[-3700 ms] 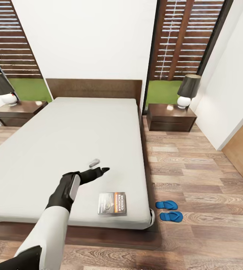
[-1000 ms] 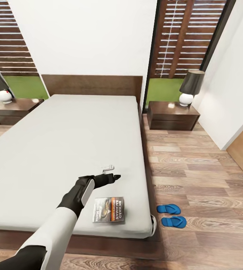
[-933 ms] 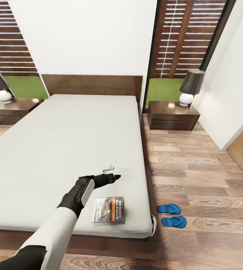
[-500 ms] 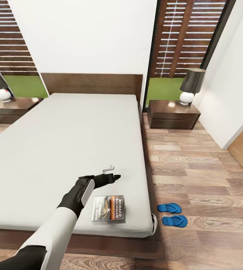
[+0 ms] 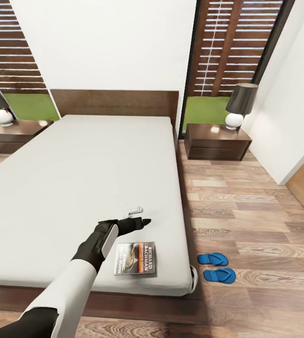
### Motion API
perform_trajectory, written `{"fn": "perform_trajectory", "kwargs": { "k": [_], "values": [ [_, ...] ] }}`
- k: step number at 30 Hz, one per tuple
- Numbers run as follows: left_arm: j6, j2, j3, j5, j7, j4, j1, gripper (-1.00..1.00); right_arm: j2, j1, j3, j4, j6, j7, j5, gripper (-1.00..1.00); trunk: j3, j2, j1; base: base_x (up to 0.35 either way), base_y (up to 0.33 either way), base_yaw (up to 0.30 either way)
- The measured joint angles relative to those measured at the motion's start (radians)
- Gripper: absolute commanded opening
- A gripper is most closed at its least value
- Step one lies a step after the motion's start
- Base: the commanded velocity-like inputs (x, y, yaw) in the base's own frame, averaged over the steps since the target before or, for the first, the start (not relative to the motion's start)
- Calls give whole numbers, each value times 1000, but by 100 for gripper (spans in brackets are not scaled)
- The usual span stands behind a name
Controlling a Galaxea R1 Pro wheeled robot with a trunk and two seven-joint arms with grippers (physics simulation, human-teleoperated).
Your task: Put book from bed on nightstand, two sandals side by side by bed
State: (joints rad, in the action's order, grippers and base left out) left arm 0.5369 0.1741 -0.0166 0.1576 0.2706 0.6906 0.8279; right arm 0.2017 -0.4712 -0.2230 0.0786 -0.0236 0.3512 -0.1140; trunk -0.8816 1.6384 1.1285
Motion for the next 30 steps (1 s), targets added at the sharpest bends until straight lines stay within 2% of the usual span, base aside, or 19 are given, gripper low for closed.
{"fn": "perform_trajectory", "kwargs": {
  "k": [30],
  "values": [
    [0,0,-1,0,0,0,0,100,0,0,0,0,0,0,0,100,-94,210,115,0,0,0]
  ]
}}
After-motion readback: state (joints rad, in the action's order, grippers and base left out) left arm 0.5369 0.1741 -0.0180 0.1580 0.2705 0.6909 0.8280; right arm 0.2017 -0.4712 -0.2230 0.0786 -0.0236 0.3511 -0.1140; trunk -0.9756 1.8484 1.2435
